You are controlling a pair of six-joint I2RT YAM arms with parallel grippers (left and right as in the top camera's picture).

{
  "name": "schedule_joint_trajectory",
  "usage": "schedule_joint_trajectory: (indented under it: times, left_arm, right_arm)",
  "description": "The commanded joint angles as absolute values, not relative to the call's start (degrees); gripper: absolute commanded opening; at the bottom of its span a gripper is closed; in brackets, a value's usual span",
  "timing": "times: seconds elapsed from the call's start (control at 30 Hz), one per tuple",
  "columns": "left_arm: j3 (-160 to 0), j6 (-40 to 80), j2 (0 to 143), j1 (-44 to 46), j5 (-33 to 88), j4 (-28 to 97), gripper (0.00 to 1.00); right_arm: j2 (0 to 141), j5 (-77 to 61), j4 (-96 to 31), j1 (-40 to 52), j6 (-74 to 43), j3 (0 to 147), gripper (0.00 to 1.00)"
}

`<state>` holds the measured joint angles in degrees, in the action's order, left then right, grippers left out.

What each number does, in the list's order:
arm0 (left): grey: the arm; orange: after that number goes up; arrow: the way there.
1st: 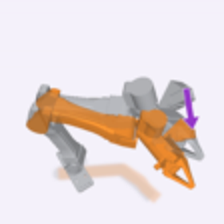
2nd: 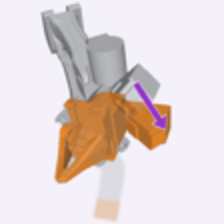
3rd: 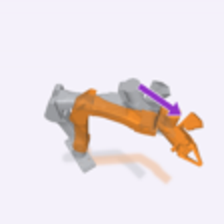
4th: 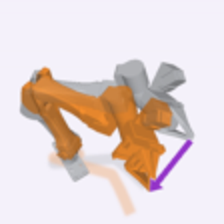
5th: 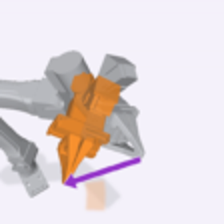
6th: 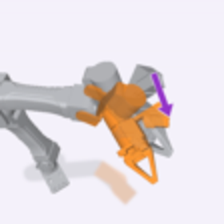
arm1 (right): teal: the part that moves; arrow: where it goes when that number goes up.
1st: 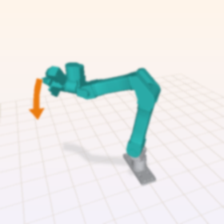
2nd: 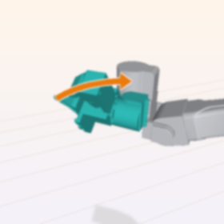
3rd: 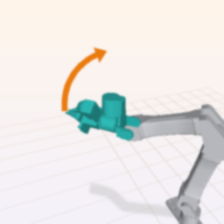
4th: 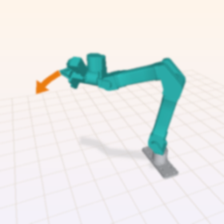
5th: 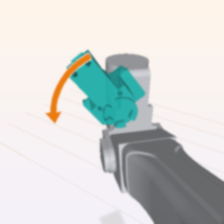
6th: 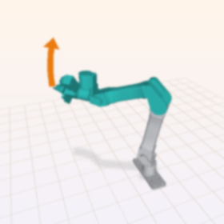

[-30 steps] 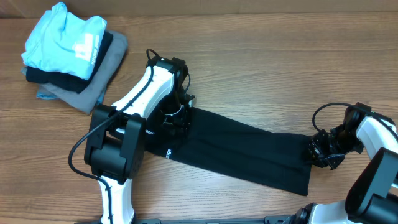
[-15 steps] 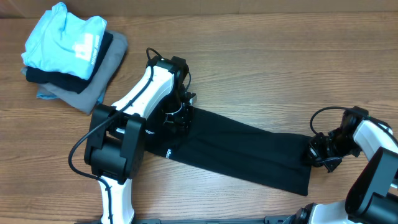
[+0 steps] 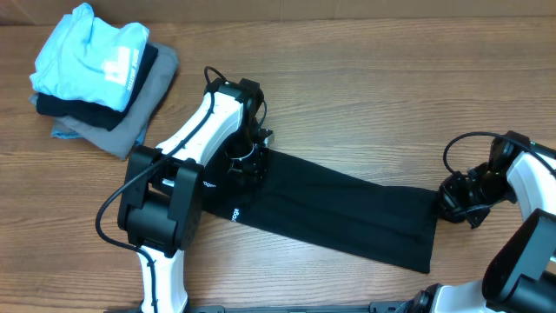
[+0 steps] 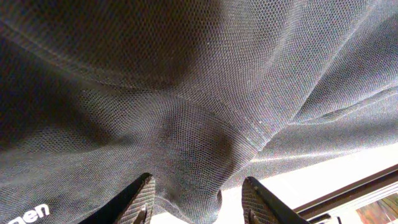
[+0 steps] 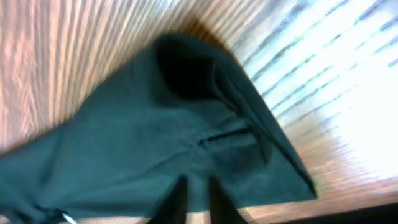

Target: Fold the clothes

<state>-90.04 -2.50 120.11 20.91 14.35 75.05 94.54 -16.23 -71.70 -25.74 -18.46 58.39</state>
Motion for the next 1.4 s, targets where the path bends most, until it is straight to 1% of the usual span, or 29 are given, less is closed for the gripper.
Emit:
schedule_joint_trajectory:
  times: [0.0,0.07,0.1,0.33,0.37,0.47,0.6,0.63,0.83,0.93,0.97,1.03,1.07,1.13,1.37]
  left_arm:
    - [-90.48,-1.69,118.24,20.60,14.00,74.50,0.51]
    - [-90.48,-1.69,118.24,20.60,14.00,74.28,0.51]
    - [-90.48,-1.69,118.24,20.60,14.00,74.24,0.52]
    - [-90.48,-1.69,118.24,20.60,14.00,74.26,0.52]
    - [-90.48,-1.69,118.24,20.60,14.00,74.26,0.53]
    - [-90.48,-1.69,118.24,20.60,14.00,74.24,0.52]
    - [-90.48,-1.69,118.24,20.60,14.00,74.26,0.52]
    - [-90.48,-1.69,118.24,20.60,14.00,74.26,0.53]
    - [-90.48,-1.72,118.24,20.60,13.98,74.61,0.50]
    - [-90.48,-1.69,118.24,20.60,13.54,74.56,0.50]
    - [-90.48,-1.69,118.24,20.60,13.30,74.56,0.50]
    - [-90.48,-1.69,118.24,20.60,13.04,74.54,0.51]
    - [-90.48,-1.72,118.24,20.60,13.06,74.52,0.51]
    - [-90.48,-1.69,118.24,20.60,13.06,74.50,0.51]
    - [-90.48,-1.69,118.24,20.60,13.08,74.54,0.51]
  right_arm:
    - [92.97,-16.19,-70.89,-25.43,-17.37,57.67,0.26]
    - [92.97,-16.40,-69.28,-25.04,-18.04,55.42,0.33]
    - [92.97,-16.88,-67.79,-24.71,-18.13,53.69,0.34]
    - [93.01,-18.15,-61.87,-24.05,-19.99,46.87,0.33]
    - [93.01,-18.20,-61.65,-24.05,-19.99,46.52,0.30]
    - [93.01,-21.80,-60.45,-24.05,-17.96,46.41,0.15]
    - [93.01,-25.82,-58.50,-24.05,-16.25,46.81,0.08]
    - [93.01,-25.80,-58.50,-24.05,-16.25,47.13,0.04]
    - [92.68,-25.74,-61.34,-24.08,-14.79,51.70,0.04]
    - [92.36,-22.04,-64.47,-24.08,-14.79,54.50,0.04]
    - [92.36,-20.36,-65.06,-24.08,-14.85,54.89,0.05]
    - [92.38,-17.47,-65.23,-24.08,-14.98,54.65,0.22]
    - [92.40,-16.23,-65.04,-24.08,-15.00,54.35,0.25]
    - [92.42,-14.09,-64.36,-24.08,-16.32,53.45,0.28]
    - [92.49,-13.50,-57.49,-24.14,-20.88,46.63,0.30]
